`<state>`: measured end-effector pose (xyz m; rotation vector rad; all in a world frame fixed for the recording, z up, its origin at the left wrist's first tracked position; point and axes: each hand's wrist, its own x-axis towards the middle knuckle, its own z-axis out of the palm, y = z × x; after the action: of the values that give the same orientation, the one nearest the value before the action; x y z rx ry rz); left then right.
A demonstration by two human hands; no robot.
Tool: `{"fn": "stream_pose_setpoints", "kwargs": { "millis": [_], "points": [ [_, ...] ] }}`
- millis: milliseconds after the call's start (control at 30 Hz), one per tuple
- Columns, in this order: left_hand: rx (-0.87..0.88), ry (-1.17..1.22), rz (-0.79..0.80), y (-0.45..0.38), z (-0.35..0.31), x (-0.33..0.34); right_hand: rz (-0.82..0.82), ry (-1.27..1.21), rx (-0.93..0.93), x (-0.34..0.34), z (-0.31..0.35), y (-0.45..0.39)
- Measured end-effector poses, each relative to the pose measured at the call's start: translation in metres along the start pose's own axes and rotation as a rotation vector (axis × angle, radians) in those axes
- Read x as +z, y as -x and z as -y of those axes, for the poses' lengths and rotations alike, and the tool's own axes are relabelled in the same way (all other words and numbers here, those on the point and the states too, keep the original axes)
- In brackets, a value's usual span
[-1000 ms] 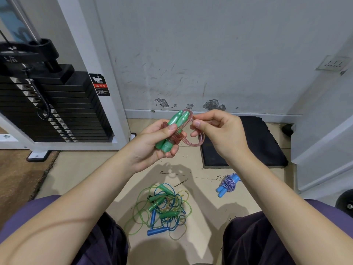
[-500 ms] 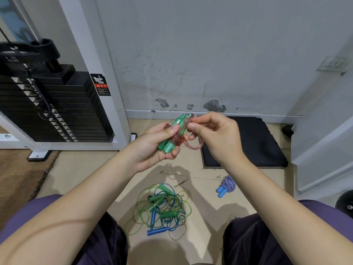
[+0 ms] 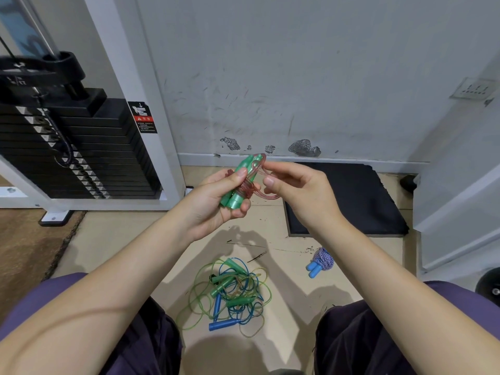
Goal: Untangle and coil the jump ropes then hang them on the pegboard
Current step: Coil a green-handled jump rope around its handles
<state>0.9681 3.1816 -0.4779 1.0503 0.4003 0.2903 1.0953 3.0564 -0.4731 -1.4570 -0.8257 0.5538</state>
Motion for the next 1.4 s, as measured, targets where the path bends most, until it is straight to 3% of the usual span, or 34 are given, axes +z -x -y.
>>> {"fn": "stream_pose_setpoints", "kwargs": {
  "millis": [333,800,1033,1167,1400],
  "points": [
    [-0.045,-0.077,0.046,0.0004,0.003,0.0041,-0.116,-0.043,0.053,-0.0014,0.0018,0.0],
    [0.089,-0.1,-0.073,-0.0034,0.0038,-0.0019,-0.033,-0.126,0.072,0.0041,-0.0001,0.0039],
    [0.104,-0.11,-0.085,-0.0039,0.0053,0.0009,-0.016,-0.341,0.206,0.0036,0.0011,0.0014],
    [0.103,-0.142,-0.072,-0.0021,0.0072,0.0019,-0.004,-0.259,0.239,0.0025,-0.0008,0.0023],
    [0.05,-0.233,0.006,0.0004,0.0017,0.0036,-0.057,-0.18,0.131,0.0034,0.0049,0.0061]
  ]
}}
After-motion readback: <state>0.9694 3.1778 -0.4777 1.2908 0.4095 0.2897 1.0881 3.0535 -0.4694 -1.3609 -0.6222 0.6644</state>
